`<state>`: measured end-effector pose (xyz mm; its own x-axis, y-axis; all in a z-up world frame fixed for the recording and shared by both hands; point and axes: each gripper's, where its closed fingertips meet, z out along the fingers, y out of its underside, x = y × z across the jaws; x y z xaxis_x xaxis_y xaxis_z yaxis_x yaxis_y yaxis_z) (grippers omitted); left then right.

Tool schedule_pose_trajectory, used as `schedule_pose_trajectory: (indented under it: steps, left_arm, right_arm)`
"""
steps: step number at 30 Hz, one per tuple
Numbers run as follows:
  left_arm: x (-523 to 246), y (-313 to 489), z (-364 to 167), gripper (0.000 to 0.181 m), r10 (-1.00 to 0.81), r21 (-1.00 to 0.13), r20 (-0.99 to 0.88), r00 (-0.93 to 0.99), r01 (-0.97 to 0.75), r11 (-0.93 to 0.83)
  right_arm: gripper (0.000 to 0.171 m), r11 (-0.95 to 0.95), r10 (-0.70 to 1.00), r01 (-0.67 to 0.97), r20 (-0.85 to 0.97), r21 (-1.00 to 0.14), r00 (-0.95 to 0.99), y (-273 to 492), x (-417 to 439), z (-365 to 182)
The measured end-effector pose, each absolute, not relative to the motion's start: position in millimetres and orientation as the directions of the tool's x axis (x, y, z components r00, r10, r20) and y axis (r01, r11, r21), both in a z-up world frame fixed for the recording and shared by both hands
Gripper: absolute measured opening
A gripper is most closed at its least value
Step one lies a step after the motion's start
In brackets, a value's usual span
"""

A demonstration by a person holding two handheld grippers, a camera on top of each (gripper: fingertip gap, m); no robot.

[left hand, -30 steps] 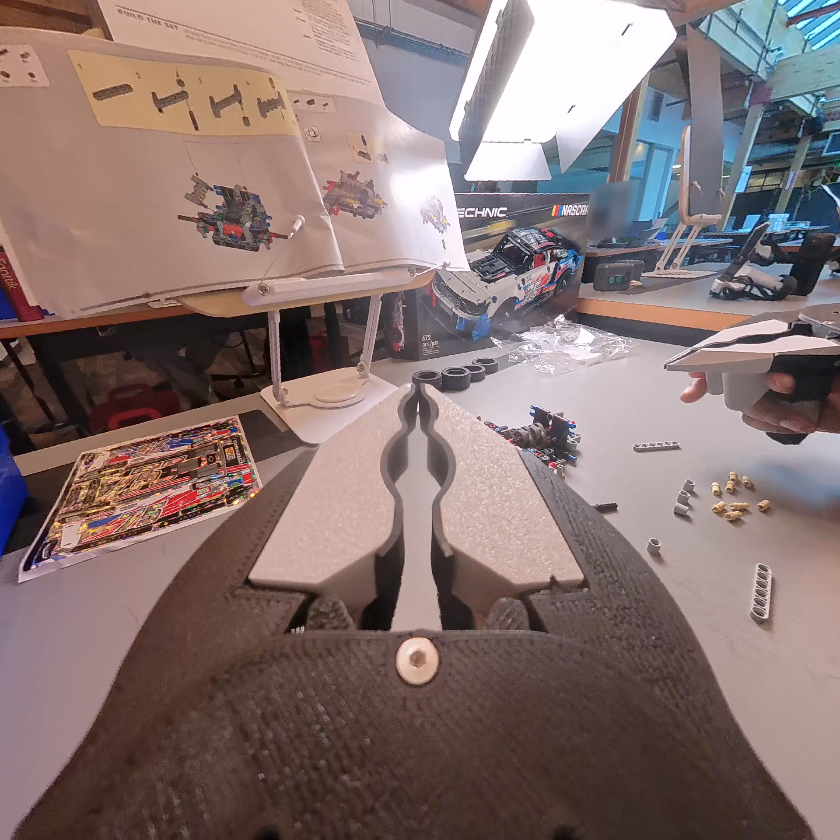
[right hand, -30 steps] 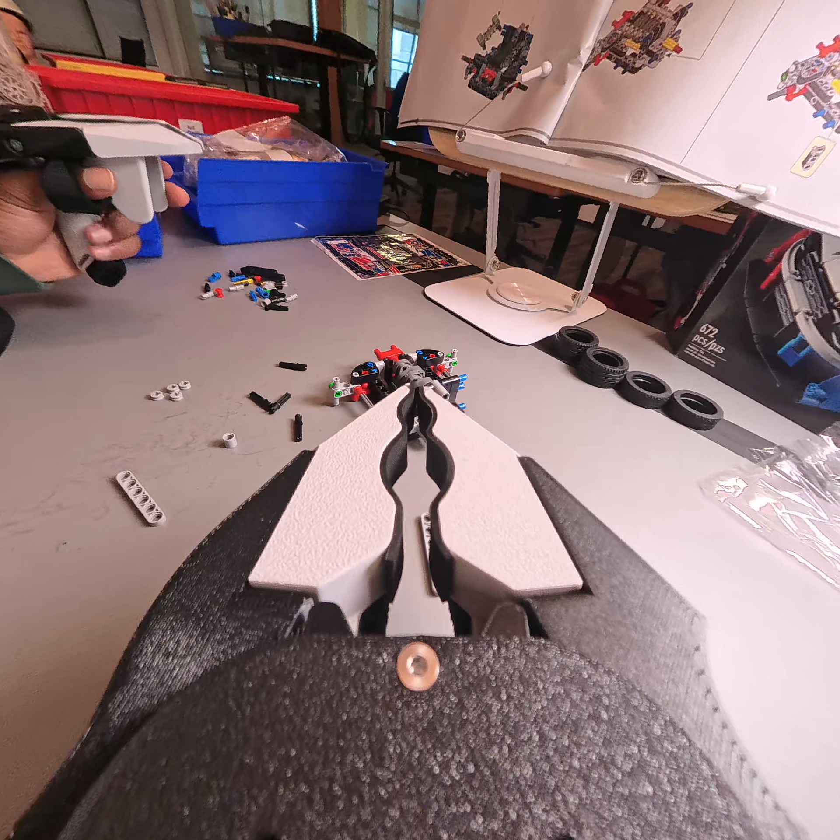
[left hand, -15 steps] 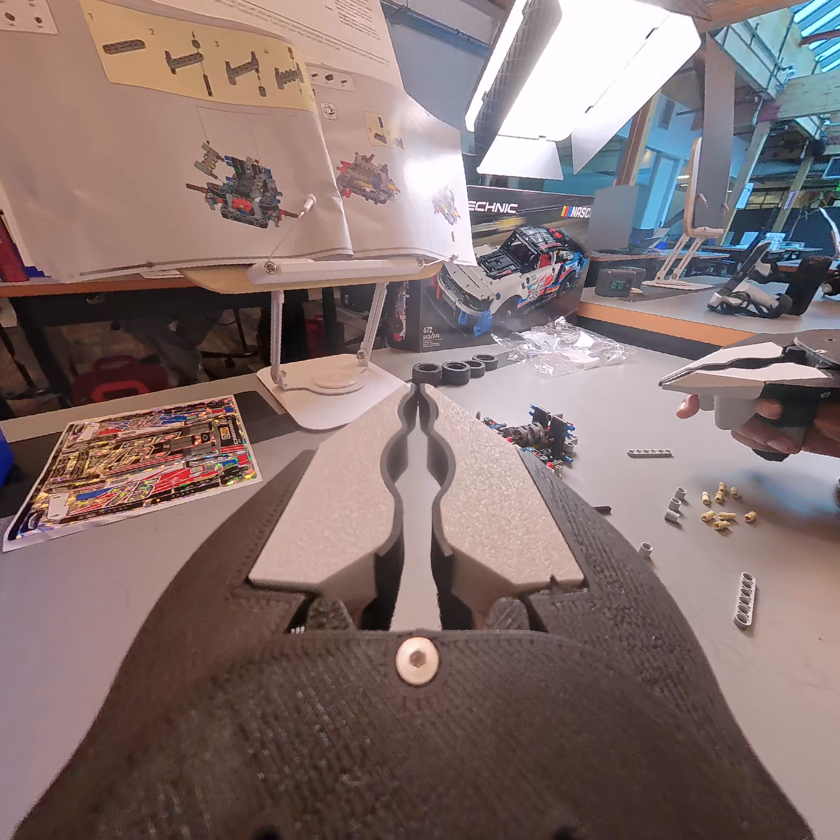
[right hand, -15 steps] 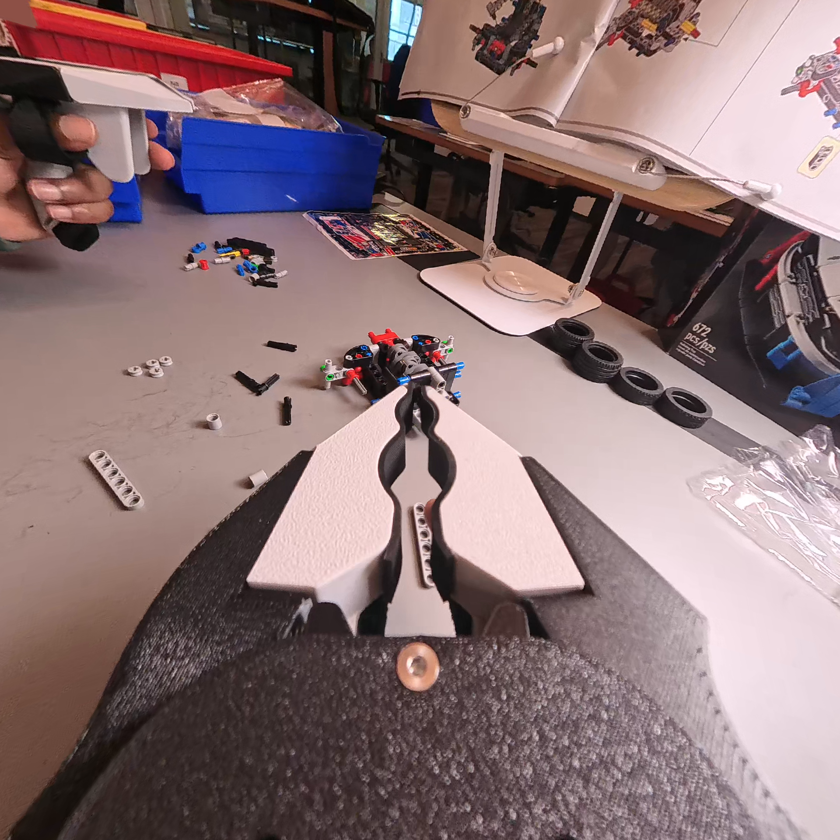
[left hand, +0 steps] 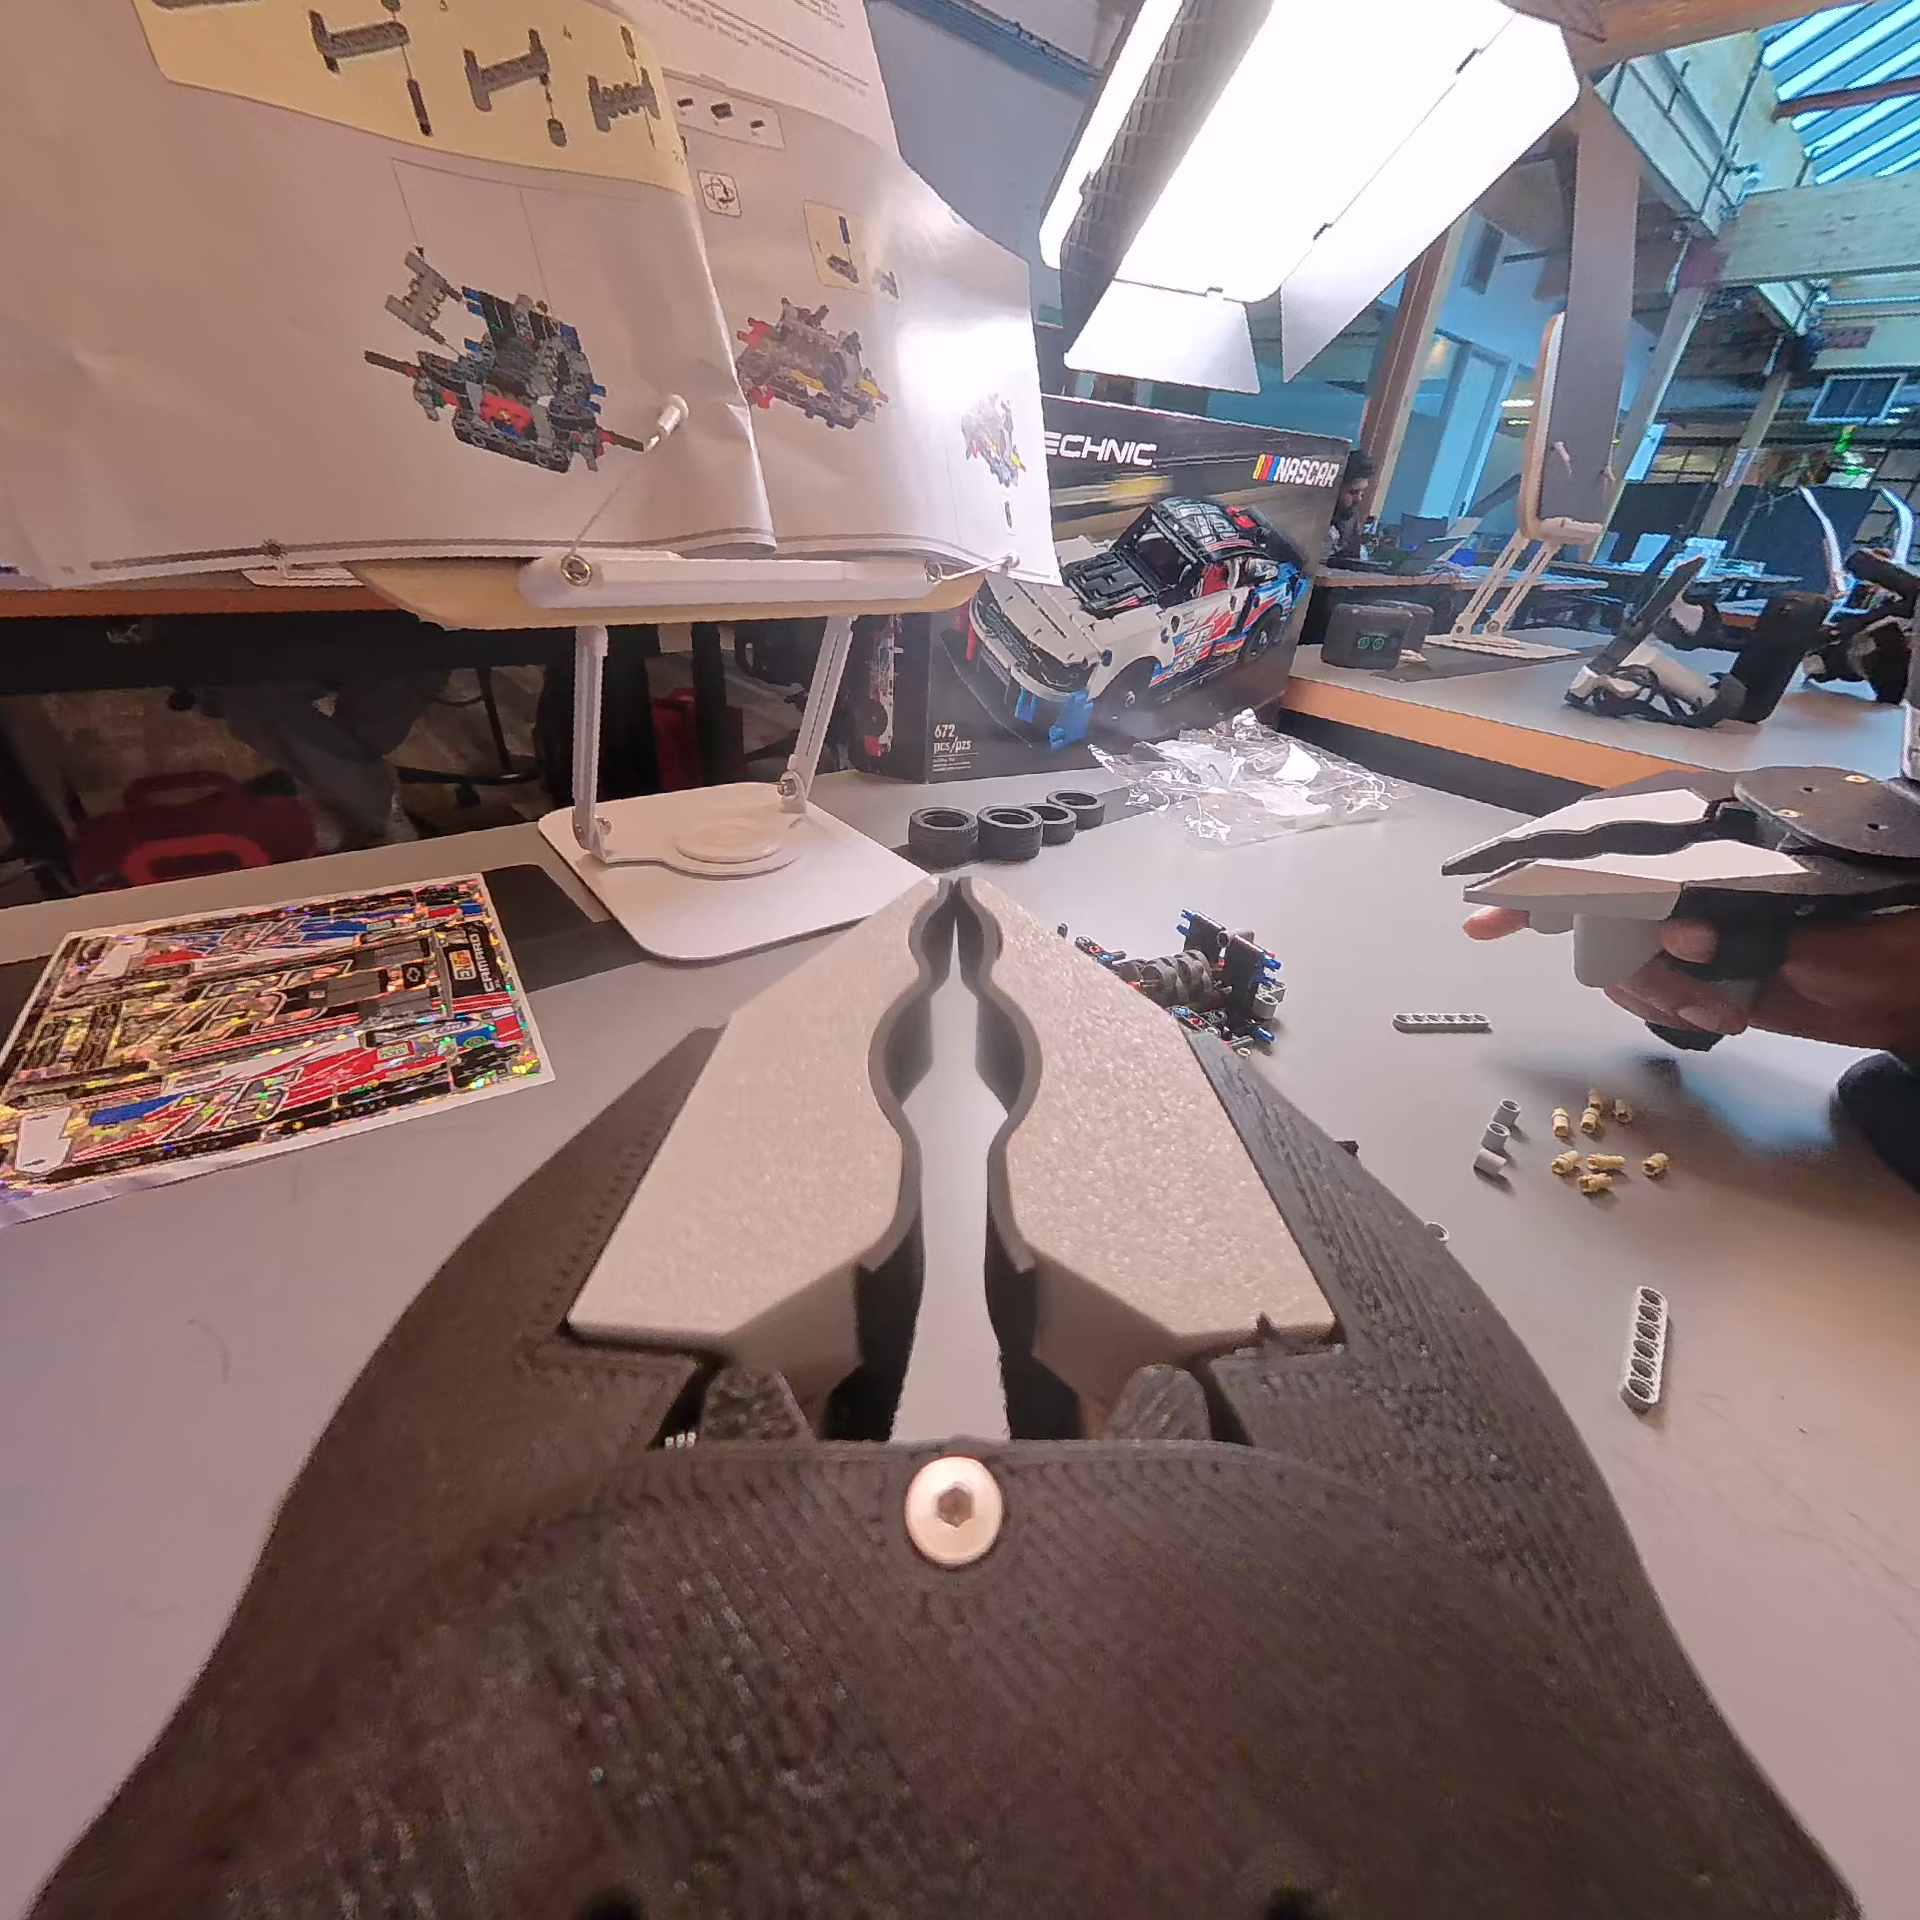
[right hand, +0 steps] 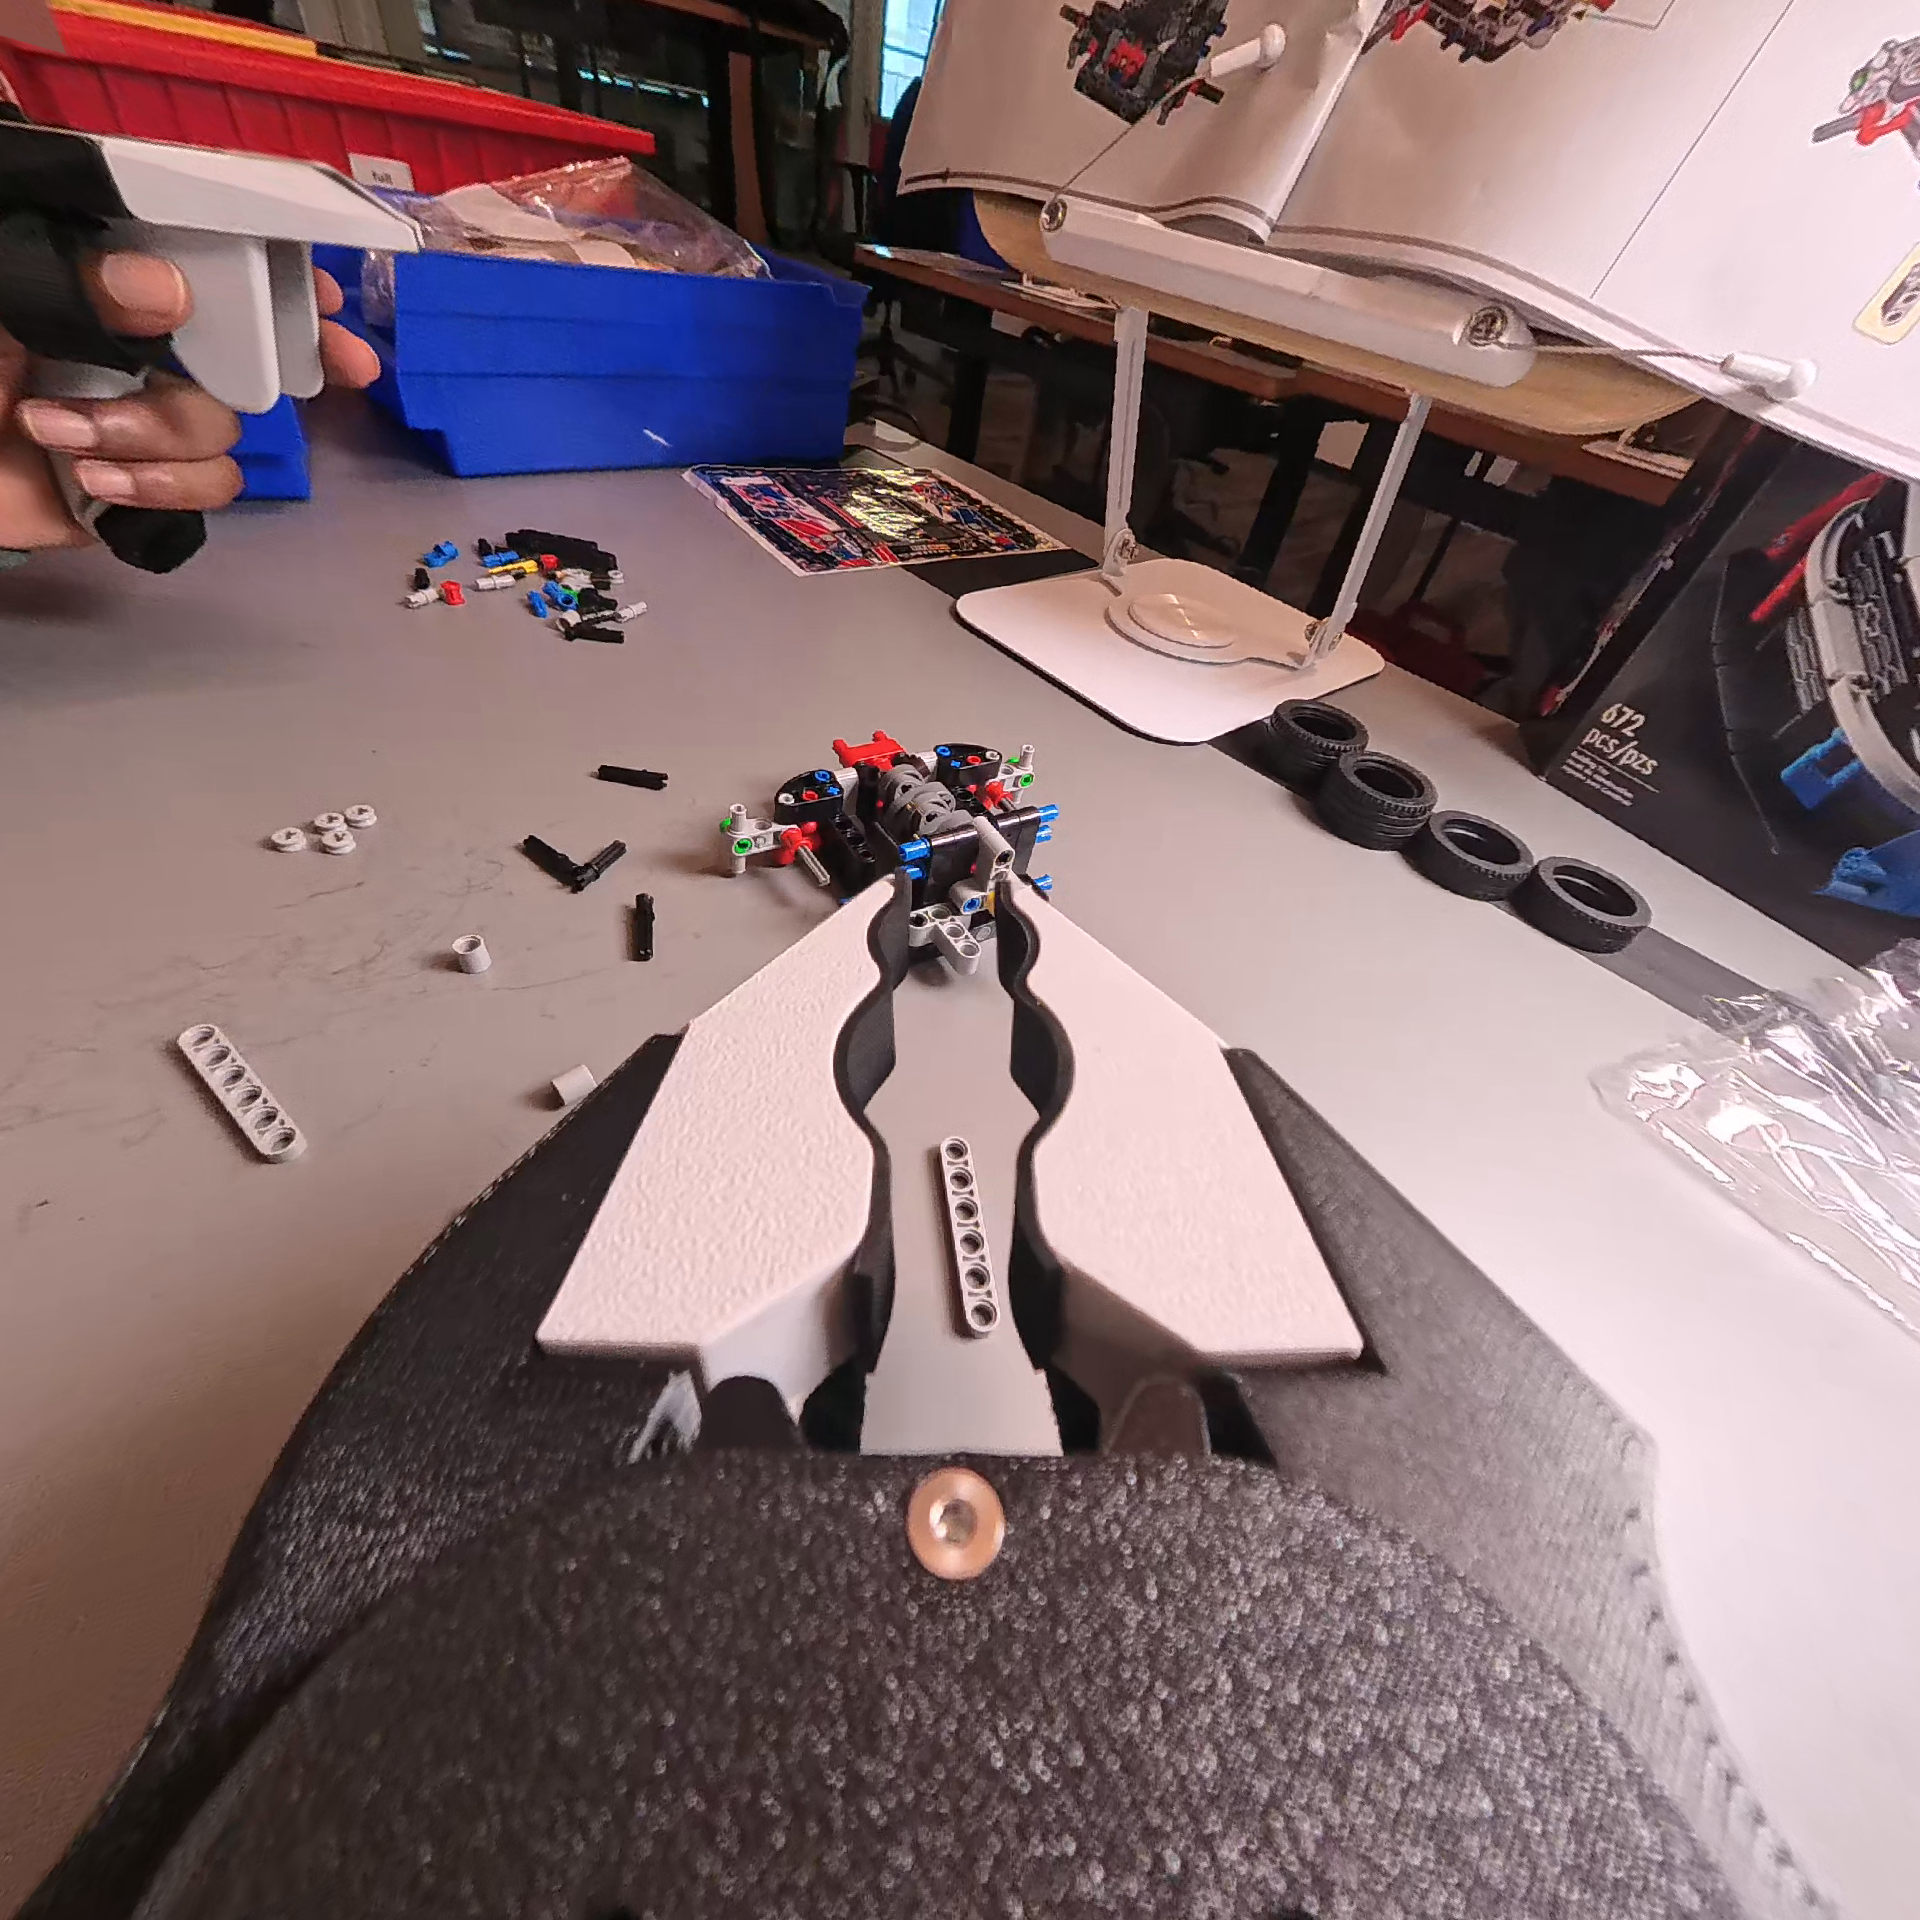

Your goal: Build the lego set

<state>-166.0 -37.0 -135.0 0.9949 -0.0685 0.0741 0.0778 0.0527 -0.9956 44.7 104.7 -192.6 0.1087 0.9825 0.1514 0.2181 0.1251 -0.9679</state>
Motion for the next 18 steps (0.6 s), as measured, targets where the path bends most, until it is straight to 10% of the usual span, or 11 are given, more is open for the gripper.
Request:
schedule_pose_trajectory:
  steps: [18]
  left_arm:
    - [-109, -24, -187, 0.004, -0.308, -0.973, -0.07, 0.949, -0.133, -0.189]
  right_arm:
    - [0.009, 0.12, 0.992, 0.375, 0.126, -0.919, -0.009, 83, 44, -216]
